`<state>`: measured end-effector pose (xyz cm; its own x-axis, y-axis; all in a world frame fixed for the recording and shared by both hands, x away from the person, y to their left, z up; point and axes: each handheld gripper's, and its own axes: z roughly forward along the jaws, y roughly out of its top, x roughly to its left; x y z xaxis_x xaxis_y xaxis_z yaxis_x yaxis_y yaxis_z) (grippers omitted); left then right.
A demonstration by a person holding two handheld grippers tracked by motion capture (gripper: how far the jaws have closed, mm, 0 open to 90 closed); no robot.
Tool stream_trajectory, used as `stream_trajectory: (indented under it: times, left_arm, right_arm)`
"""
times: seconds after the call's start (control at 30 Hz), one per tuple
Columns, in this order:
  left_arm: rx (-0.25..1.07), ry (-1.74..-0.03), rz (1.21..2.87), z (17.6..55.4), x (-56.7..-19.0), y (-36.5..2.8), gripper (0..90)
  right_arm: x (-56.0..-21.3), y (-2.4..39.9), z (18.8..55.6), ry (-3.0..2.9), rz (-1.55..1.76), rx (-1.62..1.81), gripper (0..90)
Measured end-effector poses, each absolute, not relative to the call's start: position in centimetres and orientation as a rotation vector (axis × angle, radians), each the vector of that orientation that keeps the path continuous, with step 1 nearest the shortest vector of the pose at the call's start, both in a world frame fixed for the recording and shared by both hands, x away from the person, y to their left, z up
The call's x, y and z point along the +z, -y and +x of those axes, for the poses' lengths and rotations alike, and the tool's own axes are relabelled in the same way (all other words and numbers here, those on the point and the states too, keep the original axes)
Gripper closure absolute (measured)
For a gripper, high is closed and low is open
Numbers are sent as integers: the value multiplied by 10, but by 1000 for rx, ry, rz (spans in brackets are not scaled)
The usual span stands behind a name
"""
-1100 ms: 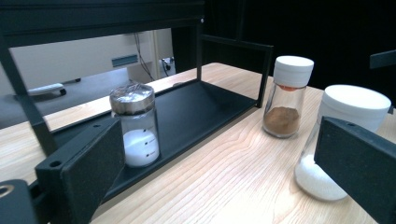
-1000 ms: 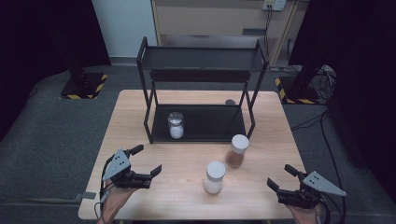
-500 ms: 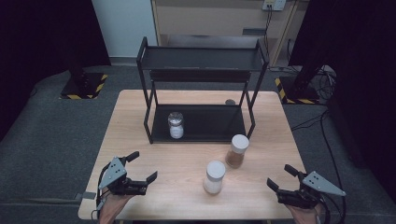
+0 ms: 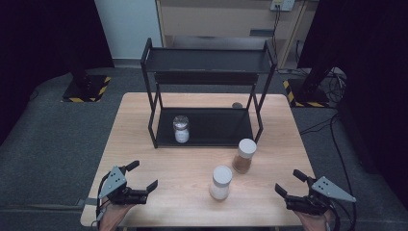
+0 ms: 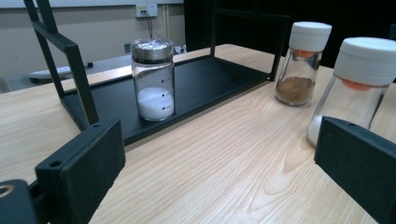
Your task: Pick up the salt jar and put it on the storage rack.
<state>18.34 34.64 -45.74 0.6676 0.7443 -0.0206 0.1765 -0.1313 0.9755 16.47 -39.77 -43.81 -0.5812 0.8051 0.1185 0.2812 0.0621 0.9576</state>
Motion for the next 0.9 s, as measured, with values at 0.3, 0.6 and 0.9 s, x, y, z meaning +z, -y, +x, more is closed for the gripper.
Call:
stream_trajectory:
  times: [0.3,0.6,0.9]
  left_arm:
    - [570,-782,1679,184,-463,-351,10]
    - [560,-788,1669,181,-466,-353,0]
    - [551,-790,1669,181,-466,-354,0]
  right_arm:
    - [-438,397,165,-1899,1077,1536,79]
    - [-438,397,165,-1898,1079,1539,79]
    - [-438,397,165,-1900,1077,1539,79]
